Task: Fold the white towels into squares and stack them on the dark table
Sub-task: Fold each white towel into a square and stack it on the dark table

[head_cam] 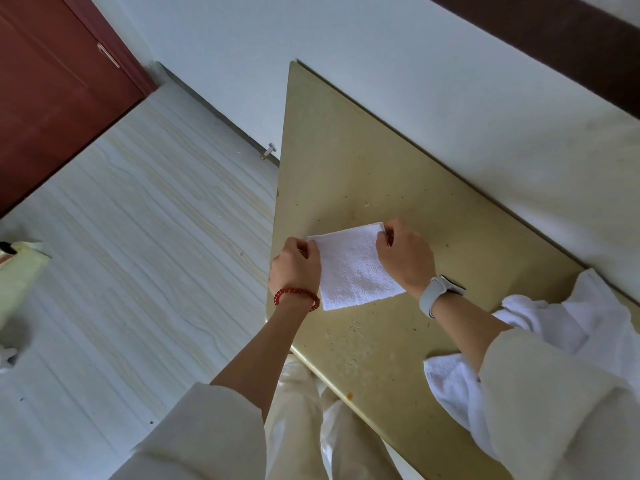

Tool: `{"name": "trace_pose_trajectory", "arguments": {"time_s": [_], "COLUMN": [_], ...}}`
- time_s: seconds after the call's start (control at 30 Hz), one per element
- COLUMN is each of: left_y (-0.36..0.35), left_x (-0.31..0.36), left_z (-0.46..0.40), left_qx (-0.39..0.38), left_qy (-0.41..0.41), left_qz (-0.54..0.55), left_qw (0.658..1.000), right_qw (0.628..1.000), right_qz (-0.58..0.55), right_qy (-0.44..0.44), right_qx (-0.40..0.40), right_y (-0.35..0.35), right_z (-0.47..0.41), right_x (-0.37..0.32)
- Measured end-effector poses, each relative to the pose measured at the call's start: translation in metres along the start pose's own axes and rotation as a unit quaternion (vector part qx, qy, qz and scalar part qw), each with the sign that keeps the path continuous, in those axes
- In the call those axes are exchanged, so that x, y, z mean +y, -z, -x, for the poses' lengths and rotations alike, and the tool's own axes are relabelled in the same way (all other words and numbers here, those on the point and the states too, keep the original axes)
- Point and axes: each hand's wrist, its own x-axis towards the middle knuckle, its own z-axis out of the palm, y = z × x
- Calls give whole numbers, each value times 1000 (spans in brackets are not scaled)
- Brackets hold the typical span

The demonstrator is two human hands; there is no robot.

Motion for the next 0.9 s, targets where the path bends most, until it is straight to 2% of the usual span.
{"name": "trace_pose_trajectory", "arguments": {"time_s": [0.27, 0.33, 0.4, 0.47, 0.5, 0.6, 0.67, 0.73, 0.9], "left_y": [2, 3, 1, 0, -2, -12, -21, -25, -27], "left_x": [4, 2, -3, -10, -15, -30, -39, -45, -48], "left_z": [-3, -1, 3, 8, 12, 19, 20, 18, 12], "left_qx": [2, 3, 10, 32, 51, 107, 91, 59, -1], "left_qy": [7, -12, -52, -99, -138, -335, -426, -455, -406], "left_qz": [-29, -4, 27, 53, 56, -43, -135, -206, -311], "left_qw": [1000, 1000, 998, 993, 987, 935, 890, 864, 859], "right_qw": [999, 993, 962, 927, 918, 916, 928, 934, 932], "right_qz": [-40, 13, 108, 180, 208, 267, 270, 268, 277], "right_qy": [-23, 60, 198, 301, 324, 298, 255, 234, 234], "right_qx": [23, 101, 154, 130, 99, 21, -7, -20, -25], "right_y": [3, 7, 8, 1, -5, -14, -16, -18, -25], "right_z": [0, 8, 20, 30, 32, 31, 28, 27, 27], "right_x": [-4, -3, 1, 9, 13, 18, 16, 16, 23]}}
